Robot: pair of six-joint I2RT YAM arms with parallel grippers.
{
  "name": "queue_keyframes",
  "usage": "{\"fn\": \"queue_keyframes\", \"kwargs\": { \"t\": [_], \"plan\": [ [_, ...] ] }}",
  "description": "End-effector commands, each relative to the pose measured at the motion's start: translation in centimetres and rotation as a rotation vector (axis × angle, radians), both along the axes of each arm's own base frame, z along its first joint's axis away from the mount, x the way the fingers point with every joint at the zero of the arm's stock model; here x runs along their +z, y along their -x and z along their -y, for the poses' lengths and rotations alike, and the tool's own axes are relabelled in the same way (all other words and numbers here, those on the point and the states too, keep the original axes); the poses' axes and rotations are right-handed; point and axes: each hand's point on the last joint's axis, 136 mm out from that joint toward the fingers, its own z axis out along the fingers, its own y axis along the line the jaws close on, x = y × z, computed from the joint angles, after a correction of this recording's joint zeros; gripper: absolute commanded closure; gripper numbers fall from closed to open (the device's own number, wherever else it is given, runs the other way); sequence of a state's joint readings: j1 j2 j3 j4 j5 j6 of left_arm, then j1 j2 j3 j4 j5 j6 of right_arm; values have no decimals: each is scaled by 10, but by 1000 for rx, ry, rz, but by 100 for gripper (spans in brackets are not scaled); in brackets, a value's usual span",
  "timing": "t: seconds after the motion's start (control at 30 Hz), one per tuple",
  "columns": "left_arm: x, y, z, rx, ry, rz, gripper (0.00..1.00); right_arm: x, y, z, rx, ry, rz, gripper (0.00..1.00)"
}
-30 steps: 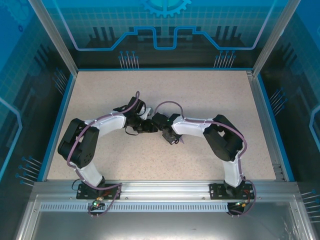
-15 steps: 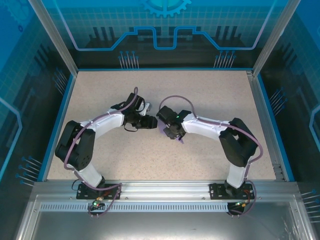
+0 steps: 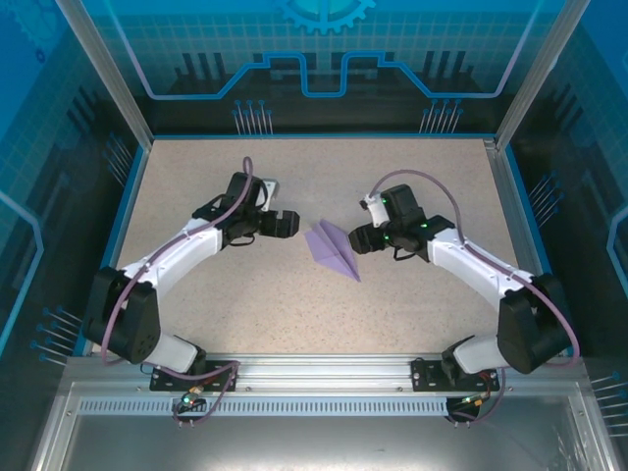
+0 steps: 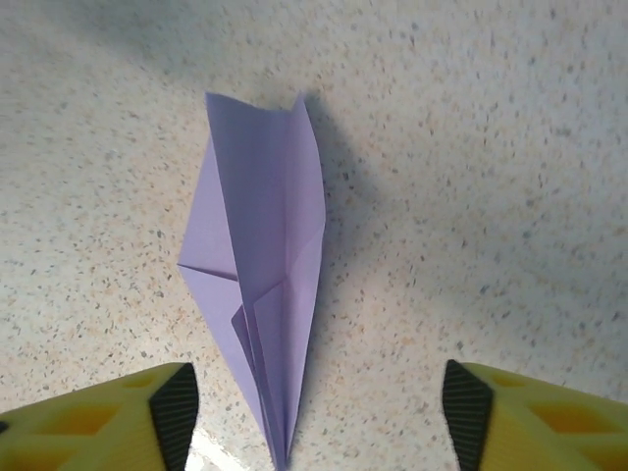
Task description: Fold a paper plane with a square sheet of paper (pick it up from the middle)
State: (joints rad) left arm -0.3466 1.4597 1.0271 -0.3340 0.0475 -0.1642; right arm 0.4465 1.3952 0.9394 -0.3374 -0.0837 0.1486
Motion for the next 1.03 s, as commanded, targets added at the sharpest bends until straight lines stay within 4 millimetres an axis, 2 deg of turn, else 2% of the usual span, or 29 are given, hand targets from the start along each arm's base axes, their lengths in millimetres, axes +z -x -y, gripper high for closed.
{"fn": "queue_keyframes", "kwargs": {
  "t": [0.0, 0.17, 0.3, 0.4, 0.57, 0.8, 1.0],
  "plan": [
    [-10, -13, -38, 93, -73, 56, 1, 26, -14, 6, 33, -77, 144, 22],
    [-23, -23, -102, 285, -166, 131, 1, 33, -30, 76, -180, 10, 302, 2],
    [-31, -26, -137, 374, -181, 172, 1, 35, -35, 130, -354, 31, 405, 1],
    [-40, -31, -150, 390, -171, 228, 1, 32, -39, 152, -418, 52, 451, 1],
    [-59, -44, -161, 407, -208, 231, 1, 16, -55, 170, -453, 39, 501, 1],
    [-56, -53, -161, 389, -224, 308, 1, -2, -67, 177, -454, 16, 501, 1],
    [-54, -51, -158, 375, -218, 311, 1, -6, -68, 176, -450, 16, 489, 1]
  ]
}}
